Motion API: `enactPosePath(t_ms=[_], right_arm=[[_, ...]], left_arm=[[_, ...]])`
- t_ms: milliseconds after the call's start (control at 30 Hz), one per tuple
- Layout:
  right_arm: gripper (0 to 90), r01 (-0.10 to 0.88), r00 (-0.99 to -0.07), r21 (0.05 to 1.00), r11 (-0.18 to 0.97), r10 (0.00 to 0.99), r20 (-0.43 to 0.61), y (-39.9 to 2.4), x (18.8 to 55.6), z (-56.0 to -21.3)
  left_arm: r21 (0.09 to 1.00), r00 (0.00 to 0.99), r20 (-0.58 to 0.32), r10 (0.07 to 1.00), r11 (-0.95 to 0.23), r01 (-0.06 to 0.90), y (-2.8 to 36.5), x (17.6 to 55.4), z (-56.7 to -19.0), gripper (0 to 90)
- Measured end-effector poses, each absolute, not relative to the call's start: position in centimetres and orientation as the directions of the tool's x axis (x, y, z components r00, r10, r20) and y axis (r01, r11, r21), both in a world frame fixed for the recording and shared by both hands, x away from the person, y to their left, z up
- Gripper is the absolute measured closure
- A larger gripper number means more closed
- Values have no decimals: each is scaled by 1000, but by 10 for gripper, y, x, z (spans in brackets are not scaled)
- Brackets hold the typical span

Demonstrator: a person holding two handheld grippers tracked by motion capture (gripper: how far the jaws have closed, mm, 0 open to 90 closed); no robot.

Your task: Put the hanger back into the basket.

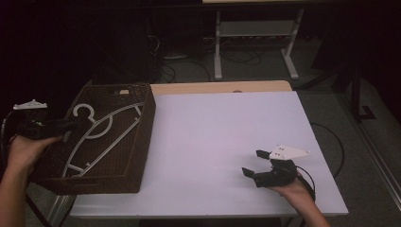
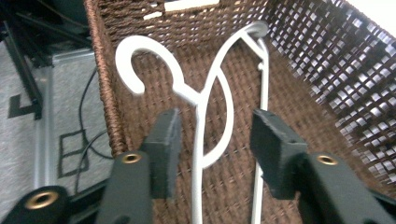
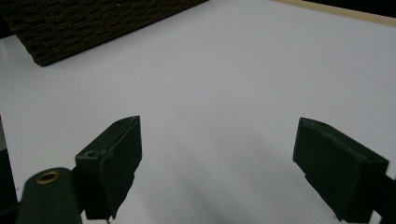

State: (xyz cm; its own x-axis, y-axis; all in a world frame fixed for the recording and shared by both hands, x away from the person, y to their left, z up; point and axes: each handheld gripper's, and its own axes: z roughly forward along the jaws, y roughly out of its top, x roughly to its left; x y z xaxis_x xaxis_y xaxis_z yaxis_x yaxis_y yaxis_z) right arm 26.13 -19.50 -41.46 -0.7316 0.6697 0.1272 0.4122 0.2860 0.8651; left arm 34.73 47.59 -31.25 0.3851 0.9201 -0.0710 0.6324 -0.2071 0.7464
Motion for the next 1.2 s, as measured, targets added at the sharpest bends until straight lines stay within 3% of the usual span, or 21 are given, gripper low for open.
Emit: enactPosePath(t_ms=[467,933,1200], right_arm=[[141,398,-726,875,275,678,117,-198,264,-409],[120,360,-726,899,250,680,102,-204,271,-388],[52,354,-708,908,224,698,104,-210,274,-374]], left_arm=[[822,479,-107,871,-194,535,428,344,-298,182],[886,582,-109,806,-186,424,363,328,-283,101],[909,635,-119,763,-174,379,332,317,-284,75]])
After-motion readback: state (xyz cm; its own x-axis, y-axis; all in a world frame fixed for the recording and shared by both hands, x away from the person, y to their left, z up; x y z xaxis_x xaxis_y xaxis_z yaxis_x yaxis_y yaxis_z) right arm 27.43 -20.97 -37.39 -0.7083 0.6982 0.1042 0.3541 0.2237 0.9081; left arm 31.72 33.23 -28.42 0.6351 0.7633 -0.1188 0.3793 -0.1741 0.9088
